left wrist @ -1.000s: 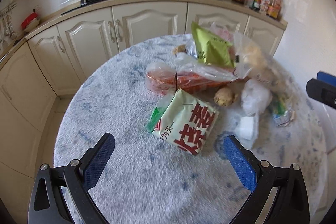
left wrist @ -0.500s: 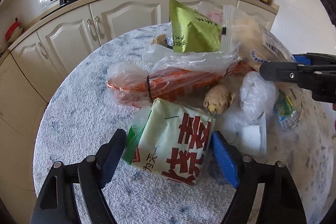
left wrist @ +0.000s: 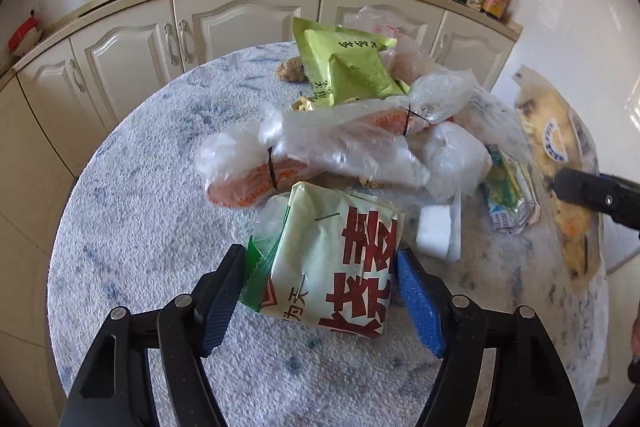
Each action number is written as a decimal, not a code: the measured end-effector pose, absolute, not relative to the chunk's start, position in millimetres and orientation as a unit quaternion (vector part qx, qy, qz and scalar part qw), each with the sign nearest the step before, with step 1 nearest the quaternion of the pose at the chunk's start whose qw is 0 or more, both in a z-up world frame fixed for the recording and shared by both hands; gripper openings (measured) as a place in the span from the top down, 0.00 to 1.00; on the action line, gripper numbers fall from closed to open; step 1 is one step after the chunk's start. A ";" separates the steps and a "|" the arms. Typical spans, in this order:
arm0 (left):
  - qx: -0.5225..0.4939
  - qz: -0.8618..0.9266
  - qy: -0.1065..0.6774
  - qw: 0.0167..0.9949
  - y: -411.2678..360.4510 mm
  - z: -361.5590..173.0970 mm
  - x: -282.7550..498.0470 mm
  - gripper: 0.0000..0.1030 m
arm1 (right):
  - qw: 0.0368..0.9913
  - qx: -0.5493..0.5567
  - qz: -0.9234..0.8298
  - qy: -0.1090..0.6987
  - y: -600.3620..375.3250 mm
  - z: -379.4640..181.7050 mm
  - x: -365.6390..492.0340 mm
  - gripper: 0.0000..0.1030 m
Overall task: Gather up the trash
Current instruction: 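Grasp the bread wrapper with the right tool while the left tool grasps the green-white snack bag, then carry the bread wrapper and snack bag with both tools to the bin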
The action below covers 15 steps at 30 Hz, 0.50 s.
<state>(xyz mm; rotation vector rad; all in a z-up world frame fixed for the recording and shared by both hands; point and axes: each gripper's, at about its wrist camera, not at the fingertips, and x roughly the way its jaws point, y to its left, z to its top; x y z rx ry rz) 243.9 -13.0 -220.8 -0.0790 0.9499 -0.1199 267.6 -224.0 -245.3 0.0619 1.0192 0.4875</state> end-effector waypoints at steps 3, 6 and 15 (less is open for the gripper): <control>-0.038 -0.063 0.458 0.886 -17.9 -221.5 232.9 0.33 | 0.838 0.038 0.222 0.497 -231.2 -256.0 258.3 0.70; -0.038 -0.064 0.459 0.885 -24.3 -219.9 220.1 0.33 | 0.834 0.060 0.225 0.501 -237.6 -262.8 249.2 0.70; -0.041 -0.072 0.437 0.895 -40.3 -196.2 184.9 0.34 | 0.846 0.107 0.217 0.475 -265.4 -247.1 228.5 0.70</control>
